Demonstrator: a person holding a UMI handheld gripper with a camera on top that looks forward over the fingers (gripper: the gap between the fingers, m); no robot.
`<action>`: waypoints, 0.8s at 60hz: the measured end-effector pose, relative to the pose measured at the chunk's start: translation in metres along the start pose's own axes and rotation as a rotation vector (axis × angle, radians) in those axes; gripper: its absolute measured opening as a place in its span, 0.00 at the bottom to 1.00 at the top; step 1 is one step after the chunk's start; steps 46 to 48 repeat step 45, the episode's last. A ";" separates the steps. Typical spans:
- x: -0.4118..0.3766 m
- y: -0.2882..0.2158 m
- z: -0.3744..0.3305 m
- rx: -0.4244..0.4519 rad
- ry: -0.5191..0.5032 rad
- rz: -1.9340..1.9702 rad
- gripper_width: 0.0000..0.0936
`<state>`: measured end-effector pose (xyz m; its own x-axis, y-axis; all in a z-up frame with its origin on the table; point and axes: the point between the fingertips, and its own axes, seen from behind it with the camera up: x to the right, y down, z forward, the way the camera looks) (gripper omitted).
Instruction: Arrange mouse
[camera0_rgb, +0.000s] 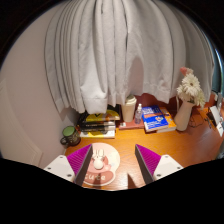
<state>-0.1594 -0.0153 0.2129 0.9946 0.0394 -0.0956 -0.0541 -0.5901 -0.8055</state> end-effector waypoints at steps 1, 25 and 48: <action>0.005 -0.001 -0.008 0.007 -0.001 0.000 0.91; 0.093 0.028 -0.128 0.108 0.014 -0.028 0.91; 0.137 0.057 -0.155 0.083 0.034 -0.017 0.91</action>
